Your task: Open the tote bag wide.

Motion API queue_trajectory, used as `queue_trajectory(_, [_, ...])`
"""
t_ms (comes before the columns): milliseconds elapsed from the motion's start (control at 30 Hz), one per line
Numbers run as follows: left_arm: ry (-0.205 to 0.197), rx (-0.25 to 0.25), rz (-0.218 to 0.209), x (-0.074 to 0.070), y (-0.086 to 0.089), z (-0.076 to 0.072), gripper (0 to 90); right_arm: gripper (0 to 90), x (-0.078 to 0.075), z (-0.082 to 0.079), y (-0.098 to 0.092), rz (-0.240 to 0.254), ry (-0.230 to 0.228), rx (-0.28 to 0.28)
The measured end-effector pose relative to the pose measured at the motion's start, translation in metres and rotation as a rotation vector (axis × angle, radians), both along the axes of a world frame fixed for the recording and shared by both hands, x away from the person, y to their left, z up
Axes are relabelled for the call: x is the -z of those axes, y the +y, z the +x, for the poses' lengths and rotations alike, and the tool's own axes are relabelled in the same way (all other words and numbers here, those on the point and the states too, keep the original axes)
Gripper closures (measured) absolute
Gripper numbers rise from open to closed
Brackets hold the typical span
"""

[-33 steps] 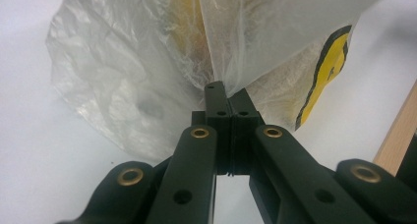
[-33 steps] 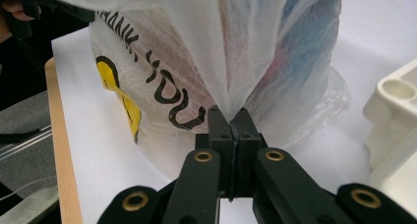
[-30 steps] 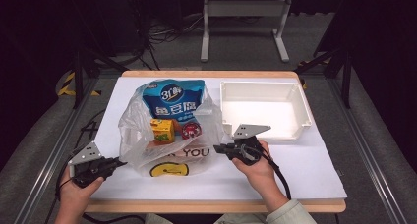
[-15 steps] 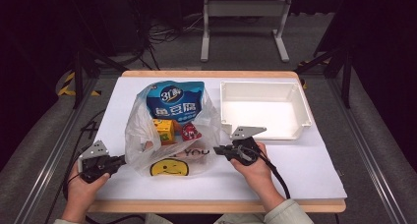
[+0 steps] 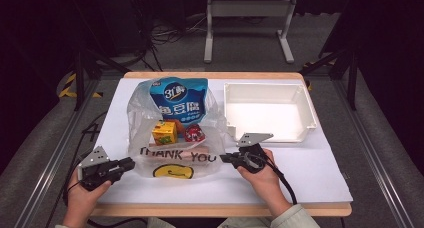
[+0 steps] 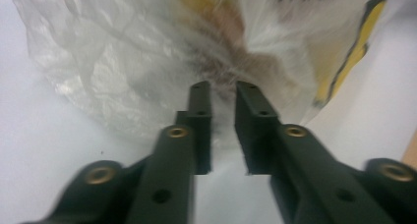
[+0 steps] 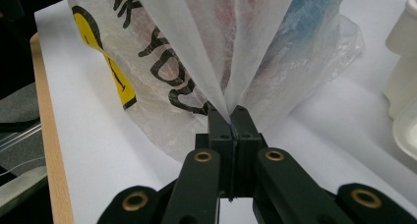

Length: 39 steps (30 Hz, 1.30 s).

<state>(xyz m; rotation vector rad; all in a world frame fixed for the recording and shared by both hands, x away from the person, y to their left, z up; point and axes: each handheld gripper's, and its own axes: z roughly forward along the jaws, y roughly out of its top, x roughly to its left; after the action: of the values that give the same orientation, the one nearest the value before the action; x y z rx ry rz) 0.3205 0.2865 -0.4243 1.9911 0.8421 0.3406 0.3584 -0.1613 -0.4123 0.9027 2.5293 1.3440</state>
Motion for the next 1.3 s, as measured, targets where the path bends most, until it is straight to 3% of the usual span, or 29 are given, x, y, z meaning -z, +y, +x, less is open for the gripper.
queue_trajectory(67, [-0.032, 0.005, -0.006, -0.007, -0.003, -0.003, 56.2, 89.7, 0.000, 0.000, 0.001, 0.003, 0.001, -0.001])
queue_trajectory(200, [-0.113, -0.015, 0.020, -0.026, -0.017, -0.009, 45.7, 89.6, -0.001, -0.001, 0.003, 0.007, -0.003, -0.008])
queue_trajectory(300, [-0.146, -0.025, 0.022, -0.034, -0.021, -0.007, 47.5, 89.6, -0.003, -0.001, 0.004, 0.010, -0.007, -0.012])
queue_trajectory(333, [-0.147, -0.032, 0.013, -0.035, -0.022, -0.006, 51.9, 89.6, -0.004, -0.001, 0.004, 0.012, -0.009, -0.011])
queue_trajectory(433, [-0.123, -0.060, 0.033, -0.032, -0.019, -0.001, 76.3, 89.6, -0.008, 0.000, 0.005, 0.022, -0.024, -0.012])
queue_trajectory(533, [-0.091, -0.085, 0.029, -0.026, -0.014, 0.004, 85.9, 89.7, -0.013, 0.002, 0.008, 0.032, -0.038, -0.018])
queue_trajectory(667, [-0.054, -0.130, 0.023, -0.017, -0.006, 0.009, 88.0, 89.8, -0.017, 0.005, 0.014, 0.039, -0.054, -0.026])
queue_trajectory(867, [0.024, -0.159, 0.028, -0.004, 0.000, 0.020, 88.9, 89.8, -0.023, 0.011, 0.027, 0.037, -0.078, -0.038])
queue_trajectory(1067, [0.086, -0.100, 0.031, 0.004, 0.000, 0.019, 89.5, 89.9, -0.017, 0.013, 0.026, 0.023, -0.053, -0.036])
queue_trajectory(1167, [0.094, -0.047, 0.018, 0.004, 0.000, 0.015, 89.2, 89.9, -0.015, 0.010, 0.021, 0.014, -0.040, -0.040])
queue_trajectory(1300, [0.101, 0.001, 0.051, 0.007, -0.003, 0.013, 88.9, 89.9, -0.008, 0.007, 0.014, -0.006, 0.001, -0.041])
